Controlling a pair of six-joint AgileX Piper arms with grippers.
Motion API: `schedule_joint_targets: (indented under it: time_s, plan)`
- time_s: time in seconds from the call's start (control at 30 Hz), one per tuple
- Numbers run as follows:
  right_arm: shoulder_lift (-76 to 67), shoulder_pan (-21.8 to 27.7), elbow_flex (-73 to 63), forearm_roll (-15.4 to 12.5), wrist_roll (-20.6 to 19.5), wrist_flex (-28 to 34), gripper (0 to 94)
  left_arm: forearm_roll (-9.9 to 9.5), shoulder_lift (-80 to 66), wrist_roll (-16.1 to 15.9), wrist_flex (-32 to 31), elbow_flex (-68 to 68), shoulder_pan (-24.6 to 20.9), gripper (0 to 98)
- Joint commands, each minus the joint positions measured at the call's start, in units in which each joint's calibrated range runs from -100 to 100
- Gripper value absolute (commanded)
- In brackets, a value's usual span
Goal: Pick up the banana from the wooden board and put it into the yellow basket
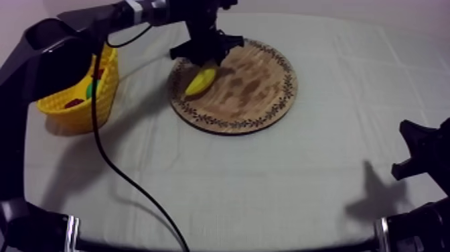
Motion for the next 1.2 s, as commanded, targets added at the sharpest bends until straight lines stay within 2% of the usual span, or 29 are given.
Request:
schedule_joint_targets:
  time_s: [0.0,0.33,0.6,0.83,1.17]
  plan:
    - [0.0,0.0,0.0,0.0,0.0,0.0,0.3,-0.14,-4.9,-0.7,-2.2,3.8,-0.4,2.1]
    - [0.0,0.0,0.0,0.0,0.0,0.0,0.3,-0.29,-28.7,-5.8,-5.6,20.2,-4.5,2.7]
    - [0.0,0.0,0.0,0.0,0.0,0.0,0.3,-0.37,-44.8,-11.2,-9.1,28.8,-12.6,7.8]
    - [0.0,0.0,0.0,0.0,0.0,0.0,0.3,-1.72,-50.2,-15.4,-12.2,30.7,-19.4,9.0]
    - [0.0,0.0,0.0,0.0,0.0,0.0,0.3,-3.17,-50.7,-17.5,-16.3,42.2,-24.2,10.4]
